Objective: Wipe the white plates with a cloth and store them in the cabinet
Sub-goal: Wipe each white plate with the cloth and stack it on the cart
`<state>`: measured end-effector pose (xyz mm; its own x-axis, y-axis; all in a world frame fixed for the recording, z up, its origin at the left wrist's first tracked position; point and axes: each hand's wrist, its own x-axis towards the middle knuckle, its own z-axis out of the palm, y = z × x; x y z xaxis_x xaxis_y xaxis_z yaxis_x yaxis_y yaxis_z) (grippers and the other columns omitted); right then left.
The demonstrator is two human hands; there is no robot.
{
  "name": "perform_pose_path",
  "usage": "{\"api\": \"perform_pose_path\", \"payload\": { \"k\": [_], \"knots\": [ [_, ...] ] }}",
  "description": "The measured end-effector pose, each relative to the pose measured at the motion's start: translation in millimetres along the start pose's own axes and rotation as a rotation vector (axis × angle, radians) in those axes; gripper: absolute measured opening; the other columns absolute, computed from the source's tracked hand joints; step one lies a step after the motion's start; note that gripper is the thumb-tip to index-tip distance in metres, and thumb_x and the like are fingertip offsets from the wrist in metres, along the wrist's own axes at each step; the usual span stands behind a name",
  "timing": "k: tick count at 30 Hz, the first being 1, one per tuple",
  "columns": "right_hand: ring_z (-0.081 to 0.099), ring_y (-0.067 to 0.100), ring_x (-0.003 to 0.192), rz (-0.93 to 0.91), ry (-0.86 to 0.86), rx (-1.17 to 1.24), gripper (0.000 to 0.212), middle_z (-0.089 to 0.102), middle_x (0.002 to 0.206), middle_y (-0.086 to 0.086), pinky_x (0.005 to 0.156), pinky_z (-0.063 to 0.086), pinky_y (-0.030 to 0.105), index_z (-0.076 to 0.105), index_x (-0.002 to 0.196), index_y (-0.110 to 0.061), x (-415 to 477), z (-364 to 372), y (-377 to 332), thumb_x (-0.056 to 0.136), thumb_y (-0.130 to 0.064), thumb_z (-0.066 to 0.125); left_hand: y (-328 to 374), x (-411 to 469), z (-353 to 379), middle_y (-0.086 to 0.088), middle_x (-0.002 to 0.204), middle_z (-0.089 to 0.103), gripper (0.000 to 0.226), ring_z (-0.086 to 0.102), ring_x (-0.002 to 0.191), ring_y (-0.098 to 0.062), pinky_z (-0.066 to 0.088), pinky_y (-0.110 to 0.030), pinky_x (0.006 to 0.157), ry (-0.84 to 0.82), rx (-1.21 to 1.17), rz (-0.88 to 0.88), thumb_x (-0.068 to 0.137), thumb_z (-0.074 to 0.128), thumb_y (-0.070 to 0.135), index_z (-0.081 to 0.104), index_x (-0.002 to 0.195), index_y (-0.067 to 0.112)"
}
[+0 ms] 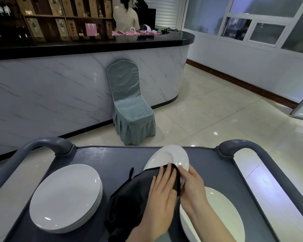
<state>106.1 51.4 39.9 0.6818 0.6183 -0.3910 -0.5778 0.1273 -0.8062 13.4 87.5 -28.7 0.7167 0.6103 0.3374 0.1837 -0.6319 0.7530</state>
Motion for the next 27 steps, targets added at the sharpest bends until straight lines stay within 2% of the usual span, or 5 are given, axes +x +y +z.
{"api": "perform_pose_path", "payload": {
  "k": [4, 11, 18, 24, 27],
  "knots": [
    [0.072, 0.020, 0.103, 0.014, -0.065, -0.079, 0.026, 0.076, 0.110, 0.008, 0.085, 0.054, 0.032, 0.072, 0.116, -0.013, -9.8, 2.4, 13.2, 0.100, -0.009, 0.052, -2.8, 21.8, -9.8, 0.014, 0.158, 0.019, 0.048, 0.012, 0.149, -0.004, 0.013, -0.035, 0.124, 0.010, -0.518, -0.253, 0.106, 0.026, 0.004, 0.023, 0.143, 0.034],
    [0.073, 0.027, 0.099, 0.038, -0.020, -0.049, 0.024, 0.075, 0.105, 0.016, 0.080, 0.058, 0.033, 0.073, 0.111, -0.006, -5.5, -2.7, 8.4, 0.098, -0.003, 0.053, -17.0, -14.9, 2.0, 0.027, 0.160, -0.001, 0.056, 0.000, 0.149, -0.002, 0.005, -0.026, 0.122, -0.055, -0.045, -0.009, 0.102, 0.030, 0.027, 0.008, 0.151, 0.040],
    [0.069, 0.018, 0.110, 0.017, -0.123, -0.150, 0.030, 0.074, 0.115, 0.005, 0.097, 0.051, 0.036, 0.069, 0.122, -0.016, -14.7, -6.1, 10.6, 0.101, -0.008, 0.048, -13.7, 26.4, -14.4, 0.016, 0.162, 0.000, 0.057, -0.004, 0.150, -0.005, 0.003, -0.027, 0.122, -0.104, -0.038, 0.013, 0.101, 0.029, 0.014, 0.006, 0.150, 0.031],
    [0.074, 0.019, 0.092, 0.045, -0.132, -0.213, 0.025, 0.077, 0.104, 0.005, 0.067, 0.058, 0.026, 0.072, 0.113, -0.017, -16.3, -16.5, -0.5, 0.096, -0.008, 0.058, -34.2, 59.5, -33.6, 0.026, 0.159, -0.002, 0.052, -0.007, 0.146, 0.006, 0.000, -0.023, 0.121, -0.179, -0.060, -0.062, 0.107, 0.029, 0.022, 0.005, 0.149, 0.041],
    [0.074, 0.017, 0.089, 0.000, -0.121, -0.195, 0.023, 0.077, 0.105, 0.006, 0.068, 0.057, 0.027, 0.073, 0.111, -0.015, -12.6, -19.9, -13.4, 0.093, -0.008, 0.060, -49.2, 39.2, -28.8, 0.022, 0.159, -0.005, 0.056, -0.003, 0.149, -0.003, 0.004, -0.028, 0.123, -0.116, -0.212, -0.237, 0.106, 0.032, 0.016, 0.000, 0.147, 0.037]
  ]
}}
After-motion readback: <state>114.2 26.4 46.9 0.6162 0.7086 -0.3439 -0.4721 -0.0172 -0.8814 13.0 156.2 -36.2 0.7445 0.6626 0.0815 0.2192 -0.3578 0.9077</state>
